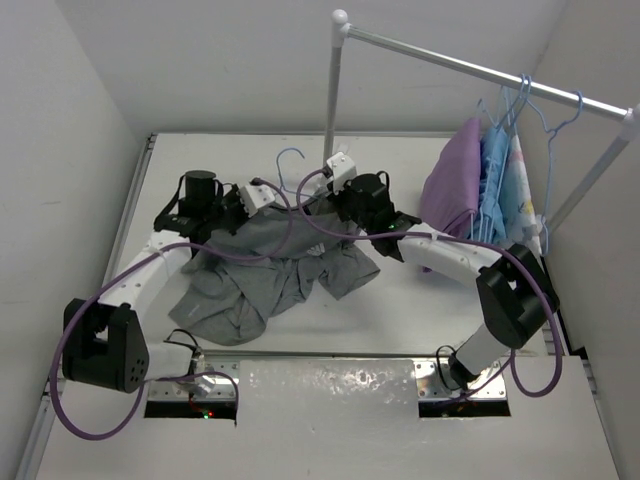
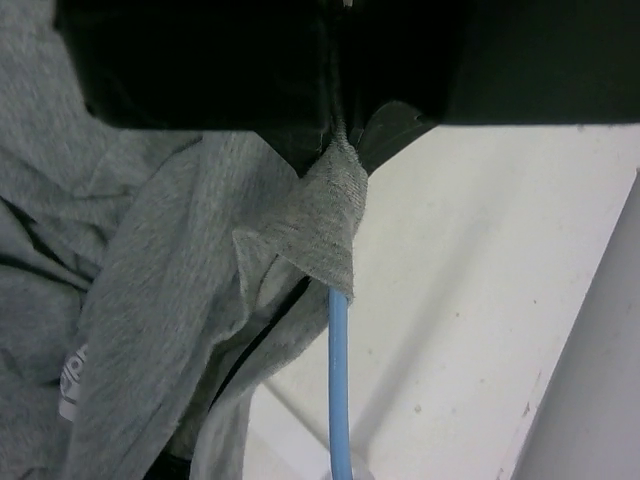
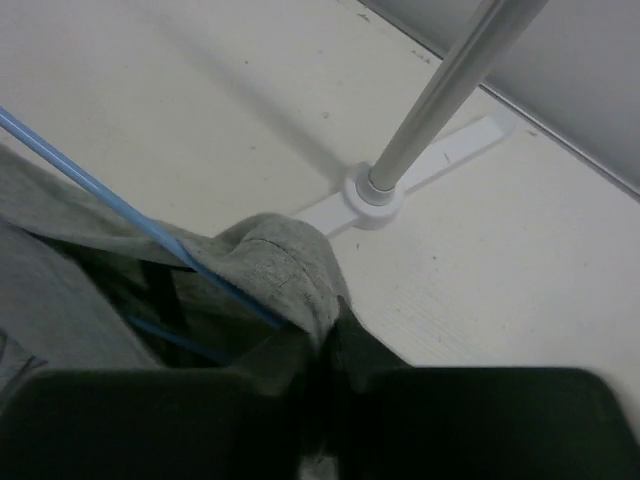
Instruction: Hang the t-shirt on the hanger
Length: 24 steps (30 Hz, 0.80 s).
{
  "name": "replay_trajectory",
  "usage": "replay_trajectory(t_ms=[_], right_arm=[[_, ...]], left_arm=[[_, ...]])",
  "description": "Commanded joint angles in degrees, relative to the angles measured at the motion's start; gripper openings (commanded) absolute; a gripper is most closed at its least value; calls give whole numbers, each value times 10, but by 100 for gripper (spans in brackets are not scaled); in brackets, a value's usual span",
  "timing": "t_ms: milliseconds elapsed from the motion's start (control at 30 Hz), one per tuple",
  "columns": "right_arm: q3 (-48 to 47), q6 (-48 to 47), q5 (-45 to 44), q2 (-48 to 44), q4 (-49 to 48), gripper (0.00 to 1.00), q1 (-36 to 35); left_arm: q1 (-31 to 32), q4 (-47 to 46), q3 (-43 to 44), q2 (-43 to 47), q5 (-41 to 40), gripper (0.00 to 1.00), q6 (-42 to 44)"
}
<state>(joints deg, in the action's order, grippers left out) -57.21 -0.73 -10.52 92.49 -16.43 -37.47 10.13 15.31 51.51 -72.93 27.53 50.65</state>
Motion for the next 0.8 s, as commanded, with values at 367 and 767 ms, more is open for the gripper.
replay_trajectory(t_ms=[367,767], right_arm=[[25,-127,216,-71,37,86,18],[-11,-27,323,71,-162,56,31]], left_arm=[[24,-121,-23,5,71,0,-47],[23,-49,-6,9,141,0,-2]])
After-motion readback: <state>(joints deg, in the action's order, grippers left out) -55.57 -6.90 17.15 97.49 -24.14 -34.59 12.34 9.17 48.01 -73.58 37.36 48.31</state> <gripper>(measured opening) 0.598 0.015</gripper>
